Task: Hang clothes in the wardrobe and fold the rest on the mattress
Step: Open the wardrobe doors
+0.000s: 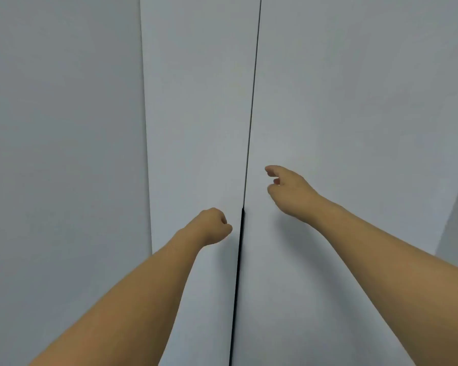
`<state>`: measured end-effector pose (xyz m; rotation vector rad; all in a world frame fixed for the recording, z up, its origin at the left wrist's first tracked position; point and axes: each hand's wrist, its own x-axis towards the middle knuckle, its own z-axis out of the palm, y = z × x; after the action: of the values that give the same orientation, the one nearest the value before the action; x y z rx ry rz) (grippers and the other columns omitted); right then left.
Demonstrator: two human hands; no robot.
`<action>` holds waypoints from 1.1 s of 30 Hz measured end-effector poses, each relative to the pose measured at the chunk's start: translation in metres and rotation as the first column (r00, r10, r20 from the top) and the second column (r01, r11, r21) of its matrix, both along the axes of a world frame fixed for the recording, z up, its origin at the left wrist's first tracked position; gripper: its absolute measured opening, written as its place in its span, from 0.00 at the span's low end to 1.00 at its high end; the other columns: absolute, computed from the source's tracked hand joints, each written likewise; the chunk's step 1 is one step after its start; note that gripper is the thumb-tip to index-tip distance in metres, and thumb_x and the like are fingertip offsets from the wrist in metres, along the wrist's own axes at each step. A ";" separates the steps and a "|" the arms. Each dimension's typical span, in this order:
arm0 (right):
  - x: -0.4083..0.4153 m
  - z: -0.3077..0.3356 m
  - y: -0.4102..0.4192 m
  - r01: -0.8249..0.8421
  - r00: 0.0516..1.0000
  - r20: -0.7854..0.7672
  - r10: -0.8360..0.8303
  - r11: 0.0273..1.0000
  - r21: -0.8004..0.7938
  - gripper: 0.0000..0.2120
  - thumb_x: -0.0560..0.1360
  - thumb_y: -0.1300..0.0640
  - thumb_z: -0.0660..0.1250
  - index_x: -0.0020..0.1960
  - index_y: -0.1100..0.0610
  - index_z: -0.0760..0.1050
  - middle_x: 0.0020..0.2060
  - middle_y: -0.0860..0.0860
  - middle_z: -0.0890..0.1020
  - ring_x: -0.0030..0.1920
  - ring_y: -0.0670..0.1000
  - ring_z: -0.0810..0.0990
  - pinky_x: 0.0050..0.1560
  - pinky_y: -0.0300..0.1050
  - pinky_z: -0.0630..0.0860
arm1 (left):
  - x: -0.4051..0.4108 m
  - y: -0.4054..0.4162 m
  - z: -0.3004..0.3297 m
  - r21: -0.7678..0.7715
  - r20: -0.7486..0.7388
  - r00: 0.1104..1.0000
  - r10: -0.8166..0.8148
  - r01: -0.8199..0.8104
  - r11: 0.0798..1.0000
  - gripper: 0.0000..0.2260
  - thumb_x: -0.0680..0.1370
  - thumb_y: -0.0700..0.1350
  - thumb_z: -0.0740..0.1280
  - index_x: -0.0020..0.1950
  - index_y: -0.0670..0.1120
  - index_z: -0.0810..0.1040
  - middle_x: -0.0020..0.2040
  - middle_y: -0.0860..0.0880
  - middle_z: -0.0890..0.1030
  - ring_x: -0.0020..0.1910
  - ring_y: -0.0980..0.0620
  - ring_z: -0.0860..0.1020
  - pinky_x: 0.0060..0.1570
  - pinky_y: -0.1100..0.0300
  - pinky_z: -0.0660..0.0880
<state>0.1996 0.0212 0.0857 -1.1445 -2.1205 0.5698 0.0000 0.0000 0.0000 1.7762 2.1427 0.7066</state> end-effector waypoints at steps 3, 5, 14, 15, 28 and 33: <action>-0.023 0.000 0.022 0.027 0.997 -0.068 -0.027 1.000 -0.001 0.26 0.80 0.60 0.54 0.77 0.49 0.61 0.74 0.44 0.66 0.64 0.46 0.70 0.58 0.42 0.69 | 0.002 0.039 -0.011 0.048 0.014 1.000 0.003 -0.003 0.999 0.10 0.79 0.49 0.61 0.48 0.43 0.76 0.44 0.47 0.78 0.39 0.48 0.73 0.41 0.56 0.72; -0.034 -0.002 0.033 0.024 0.994 -0.102 -0.026 0.999 -0.024 0.25 0.80 0.60 0.54 0.76 0.50 0.62 0.73 0.45 0.67 0.63 0.45 0.70 0.56 0.40 0.68 | 0.013 0.057 -0.019 0.067 -0.012 1.000 0.017 -0.016 0.998 0.12 0.79 0.51 0.60 0.45 0.43 0.74 0.42 0.48 0.78 0.37 0.49 0.72 0.37 0.58 0.69; -0.049 -0.005 0.061 -0.004 0.965 -0.261 -0.025 0.994 -0.111 0.23 0.81 0.62 0.55 0.75 0.52 0.65 0.70 0.47 0.71 0.66 0.46 0.71 0.57 0.38 0.66 | 0.022 0.091 -0.035 0.255 -0.171 0.981 0.092 -0.046 0.966 0.12 0.80 0.48 0.56 0.38 0.46 0.66 0.34 0.51 0.72 0.30 0.52 0.67 0.29 0.59 0.61; -0.050 -0.006 0.062 -0.013 0.962 -0.274 -0.020 0.993 -0.117 0.23 0.81 0.62 0.56 0.75 0.53 0.65 0.70 0.47 0.71 0.65 0.46 0.71 0.56 0.37 0.67 | 0.023 0.093 -0.037 0.266 -0.167 0.982 0.092 -0.045 0.963 0.12 0.79 0.46 0.57 0.36 0.46 0.65 0.33 0.51 0.72 0.29 0.52 0.66 0.28 0.59 0.61; -0.055 -0.012 0.065 -0.016 0.964 0.241 -0.109 0.887 0.462 0.20 0.80 0.63 0.55 0.72 0.57 0.68 0.64 0.52 0.73 0.58 0.54 0.74 0.58 0.47 0.73 | 0.027 0.087 -0.041 0.343 0.129 0.991 0.045 -0.088 0.935 0.11 0.72 0.42 0.61 0.33 0.45 0.60 0.29 0.49 0.63 0.30 0.50 0.59 0.29 0.59 0.55; -0.052 -0.011 0.055 -0.263 0.802 0.492 -0.338 0.539 0.800 0.19 0.77 0.65 0.54 0.66 0.60 0.73 0.69 0.56 0.70 0.68 0.59 0.67 0.72 0.52 0.57 | 0.026 0.070 -0.045 0.354 0.328 0.945 0.014 -0.137 0.925 0.11 0.70 0.41 0.62 0.33 0.45 0.60 0.30 0.49 0.63 0.30 0.50 0.59 0.31 0.57 0.57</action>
<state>0.1475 0.0761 0.0746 -0.7928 -2.3678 -0.9759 0.0262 0.0705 -0.0450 1.6040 1.9569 1.4005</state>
